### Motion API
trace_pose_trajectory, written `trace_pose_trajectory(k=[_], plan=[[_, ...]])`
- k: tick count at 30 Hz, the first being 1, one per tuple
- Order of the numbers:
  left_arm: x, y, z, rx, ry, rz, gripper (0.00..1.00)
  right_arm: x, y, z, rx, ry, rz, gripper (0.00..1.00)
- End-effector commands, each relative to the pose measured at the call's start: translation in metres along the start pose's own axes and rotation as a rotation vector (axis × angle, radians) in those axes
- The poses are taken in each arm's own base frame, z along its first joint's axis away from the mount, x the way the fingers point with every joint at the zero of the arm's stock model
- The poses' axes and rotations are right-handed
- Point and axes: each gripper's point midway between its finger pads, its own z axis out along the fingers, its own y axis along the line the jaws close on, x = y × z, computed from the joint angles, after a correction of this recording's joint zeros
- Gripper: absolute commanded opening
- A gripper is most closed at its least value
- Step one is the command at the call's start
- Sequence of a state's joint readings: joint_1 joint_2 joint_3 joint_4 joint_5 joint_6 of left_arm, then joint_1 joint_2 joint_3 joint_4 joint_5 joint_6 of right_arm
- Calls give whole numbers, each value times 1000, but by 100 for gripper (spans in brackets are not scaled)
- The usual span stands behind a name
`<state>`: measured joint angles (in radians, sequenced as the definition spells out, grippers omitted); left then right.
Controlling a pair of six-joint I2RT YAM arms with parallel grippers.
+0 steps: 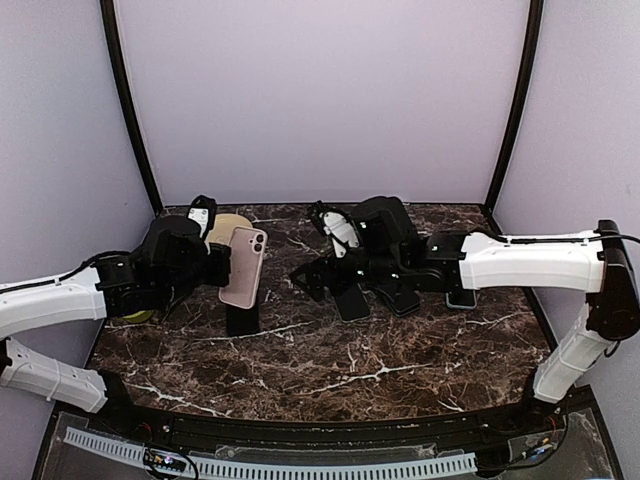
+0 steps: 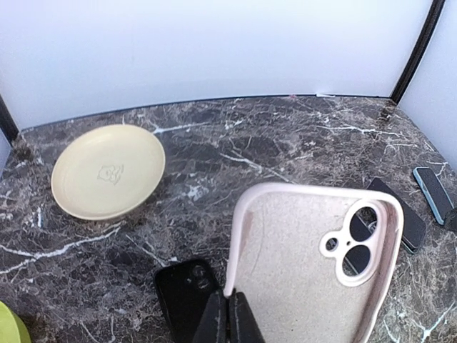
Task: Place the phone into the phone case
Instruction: Pass from the left arm to the right
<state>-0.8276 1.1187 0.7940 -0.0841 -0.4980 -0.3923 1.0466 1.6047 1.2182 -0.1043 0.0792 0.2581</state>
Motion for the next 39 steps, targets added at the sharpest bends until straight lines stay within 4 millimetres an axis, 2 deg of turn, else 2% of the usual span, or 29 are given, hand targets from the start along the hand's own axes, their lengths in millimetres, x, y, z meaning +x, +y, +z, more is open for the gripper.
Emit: trace_pose_trajectory(k=[1,2,5,11,13,16,21,27,28,29,30,31,32,33,35,39], plan=[[-34,-5,-26,-71,-221,47,0,-63,54,-15,-272,-260,19,92],[-38,-15,-31,-44,-248,46,0,-65,55,-11,-279,-264,33,91],[-39,-24,-39,-27,-273,55,0,-69,56,3,-279,-271,76,89],[-31,-30,-44,57,-291,-34,0,-71,63,29,-310,-248,126,75],[-29,-32,-45,77,-285,-44,0,-71,65,30,-326,-256,141,62],[-23,-35,-44,91,-265,-40,0,-70,68,28,-357,-271,148,34],[-15,-44,-44,150,-257,-42,0,-69,73,29,-376,-247,113,1],[-12,-53,-47,227,-267,-35,0,-66,62,15,-392,-222,107,0],[-10,-57,-49,254,-262,-28,12,-62,61,10,-412,-203,102,0],[-9,-60,-50,277,-257,-18,32,-58,56,5,-417,-182,99,0],[-8,-61,-51,285,-252,-14,44,-53,50,-1,-416,-154,97,0],[-6,-61,-51,282,-239,2,61,-45,43,-6,-408,-118,95,0],[-6,-59,-51,274,-235,12,67,-36,35,-12,-396,-73,94,0],[-2,-53,-49,233,-218,41,74,-16,27,-19,-382,12,103,0],[1,-44,-46,170,-196,93,79,20,11,-30,-356,161,132,0],[4,-38,-41,107,-147,184,87,92,-7,-52,-328,385,227,0]])
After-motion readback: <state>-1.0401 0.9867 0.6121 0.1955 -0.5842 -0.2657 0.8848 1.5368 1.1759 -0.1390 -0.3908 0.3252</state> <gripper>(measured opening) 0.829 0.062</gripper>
